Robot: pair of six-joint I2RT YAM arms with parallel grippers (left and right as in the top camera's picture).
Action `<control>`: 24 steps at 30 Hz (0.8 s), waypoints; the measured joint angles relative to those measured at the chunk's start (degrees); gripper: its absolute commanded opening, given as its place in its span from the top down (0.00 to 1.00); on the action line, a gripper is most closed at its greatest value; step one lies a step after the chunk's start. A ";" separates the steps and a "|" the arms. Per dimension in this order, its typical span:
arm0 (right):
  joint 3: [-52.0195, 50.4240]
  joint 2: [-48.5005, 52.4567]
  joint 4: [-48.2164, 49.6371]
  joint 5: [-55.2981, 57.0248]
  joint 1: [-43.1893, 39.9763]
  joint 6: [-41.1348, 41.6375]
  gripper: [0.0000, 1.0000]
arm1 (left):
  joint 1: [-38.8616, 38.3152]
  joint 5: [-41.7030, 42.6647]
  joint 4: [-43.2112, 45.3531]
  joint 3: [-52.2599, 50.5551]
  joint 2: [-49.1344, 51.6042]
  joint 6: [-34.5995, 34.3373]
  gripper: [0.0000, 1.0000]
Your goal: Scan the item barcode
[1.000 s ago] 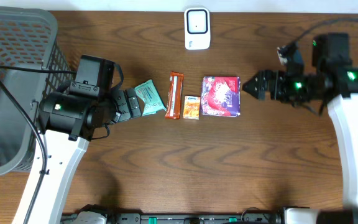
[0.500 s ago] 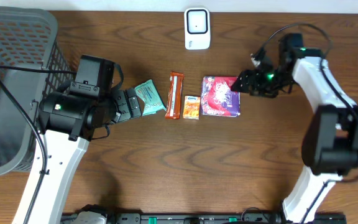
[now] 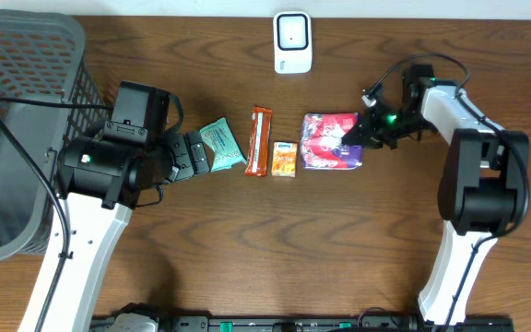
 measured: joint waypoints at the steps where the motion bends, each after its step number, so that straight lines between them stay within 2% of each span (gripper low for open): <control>1: 0.83 -1.86 -1.33 4.20 0.02 1.18 0.99 | 0.00 0.00 0.00 0.00 0.00 0.00 0.02; 5: 4.48 -15.56 -5.25 27.17 1.64 7.61 0.99 | 0.00 0.02 -0.04 0.00 0.00 0.00 0.02; 8: 6.34 -24.63 -9.22 48.98 6.54 13.94 0.99 | 0.00 0.00 -0.02 0.00 0.00 0.00 0.02; 9: 6.56 -26.29 -11.76 59.80 9.25 17.25 0.99 | 0.00 0.00 -0.02 0.00 0.00 0.00 0.02; 13: 4.37 -24.02 -13.35 83.12 15.19 25.03 0.99 | 0.00 0.00 0.02 0.00 0.00 0.00 0.02; 16: 3.02 -19.39 -12.37 88.24 17.07 27.10 0.98 | 0.00 0.00 0.00 0.00 0.00 0.00 0.02; 18: 2.82 -15.96 -11.41 88.50 17.92 27.61 0.90 | 0.00 0.00 -0.02 0.00 0.00 0.00 0.02; 20: 2.67 -12.79 -10.45 87.65 19.02 28.20 0.78 | 0.00 0.02 -0.02 0.00 0.00 0.00 0.02; 23: 2.27 -8.50 -6.60 83.78 22.91 28.98 0.48 | 0.00 0.00 0.00 0.00 0.00 0.00 0.02; 24: 2.25 -8.20 -6.08 82.95 23.80 28.68 0.47 | 0.00 0.02 0.00 0.00 0.00 0.00 0.02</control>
